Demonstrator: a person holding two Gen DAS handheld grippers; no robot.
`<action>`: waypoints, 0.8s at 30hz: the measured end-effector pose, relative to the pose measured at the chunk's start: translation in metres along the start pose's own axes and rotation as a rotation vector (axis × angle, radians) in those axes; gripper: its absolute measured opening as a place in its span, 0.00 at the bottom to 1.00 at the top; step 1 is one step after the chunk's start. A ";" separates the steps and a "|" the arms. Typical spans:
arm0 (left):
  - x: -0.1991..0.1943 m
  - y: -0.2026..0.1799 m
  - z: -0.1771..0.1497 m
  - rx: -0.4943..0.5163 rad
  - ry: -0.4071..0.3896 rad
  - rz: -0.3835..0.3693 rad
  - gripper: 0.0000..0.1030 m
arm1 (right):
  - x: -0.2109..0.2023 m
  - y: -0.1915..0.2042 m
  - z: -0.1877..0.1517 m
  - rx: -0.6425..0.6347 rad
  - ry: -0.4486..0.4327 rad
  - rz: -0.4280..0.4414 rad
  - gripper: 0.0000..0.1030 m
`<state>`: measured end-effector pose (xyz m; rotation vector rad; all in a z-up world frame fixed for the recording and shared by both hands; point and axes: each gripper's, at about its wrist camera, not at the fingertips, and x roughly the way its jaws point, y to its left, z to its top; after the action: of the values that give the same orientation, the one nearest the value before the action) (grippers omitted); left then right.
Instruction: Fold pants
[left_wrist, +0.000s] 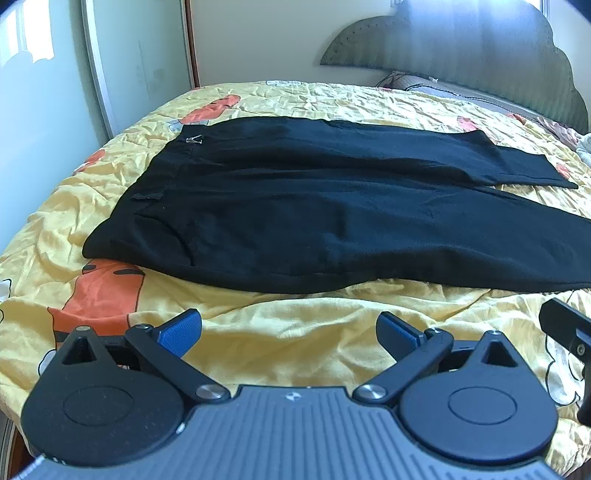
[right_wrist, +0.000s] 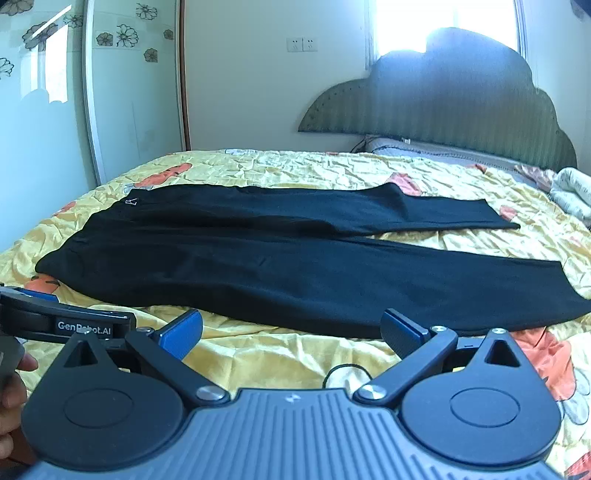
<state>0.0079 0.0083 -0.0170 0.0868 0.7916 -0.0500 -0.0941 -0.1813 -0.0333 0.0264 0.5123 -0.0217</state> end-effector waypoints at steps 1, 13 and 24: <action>0.001 0.000 0.000 0.003 0.002 0.000 0.99 | 0.000 0.000 0.000 -0.001 0.000 0.002 1.00; 0.003 0.000 0.003 0.005 0.003 0.001 0.99 | 0.004 0.004 0.000 -0.029 -0.006 0.041 1.00; 0.008 0.000 0.008 0.032 -0.009 0.013 0.99 | 0.010 0.013 0.006 -0.094 -0.036 0.050 1.00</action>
<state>0.0186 0.0079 -0.0170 0.1222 0.7816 -0.0506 -0.0826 -0.1686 -0.0326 -0.0535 0.4764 0.0505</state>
